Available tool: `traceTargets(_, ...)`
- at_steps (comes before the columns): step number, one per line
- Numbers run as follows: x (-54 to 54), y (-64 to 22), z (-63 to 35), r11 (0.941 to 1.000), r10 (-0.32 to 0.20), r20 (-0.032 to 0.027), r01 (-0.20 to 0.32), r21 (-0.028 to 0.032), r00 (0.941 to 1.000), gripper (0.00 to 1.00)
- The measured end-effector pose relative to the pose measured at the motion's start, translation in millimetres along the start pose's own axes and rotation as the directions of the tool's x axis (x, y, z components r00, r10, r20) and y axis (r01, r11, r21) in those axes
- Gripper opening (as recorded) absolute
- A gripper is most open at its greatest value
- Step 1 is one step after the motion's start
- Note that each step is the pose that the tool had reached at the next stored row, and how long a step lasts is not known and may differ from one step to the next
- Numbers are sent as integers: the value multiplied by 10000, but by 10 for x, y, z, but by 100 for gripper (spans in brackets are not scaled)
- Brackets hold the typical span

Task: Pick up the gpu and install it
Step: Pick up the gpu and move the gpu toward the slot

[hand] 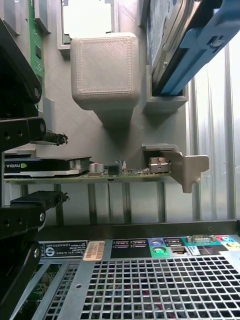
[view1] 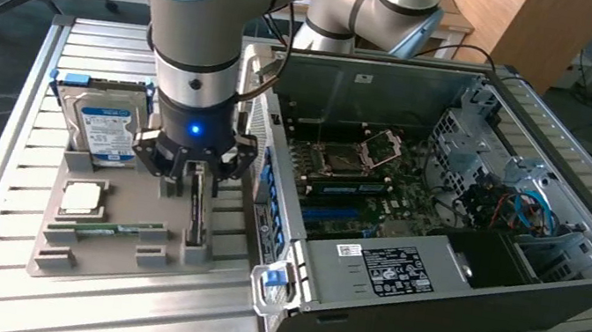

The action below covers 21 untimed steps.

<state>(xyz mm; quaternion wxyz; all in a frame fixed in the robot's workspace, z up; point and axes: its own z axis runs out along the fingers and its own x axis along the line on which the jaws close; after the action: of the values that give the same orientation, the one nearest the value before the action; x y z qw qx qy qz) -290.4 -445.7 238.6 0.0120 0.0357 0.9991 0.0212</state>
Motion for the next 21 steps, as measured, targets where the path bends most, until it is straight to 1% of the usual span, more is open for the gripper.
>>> traceTargets(8, 17, 7, 70, 10000, -1, 1, 1, 18, 10000, 50)
traceTargets(16, 14, 41, 81, 10000, 1, 1, -1, 17, 10000, 50)
traceTargets(21, 4, 40, 80, 10000, 0, 0, 0, 19, 10000, 50)
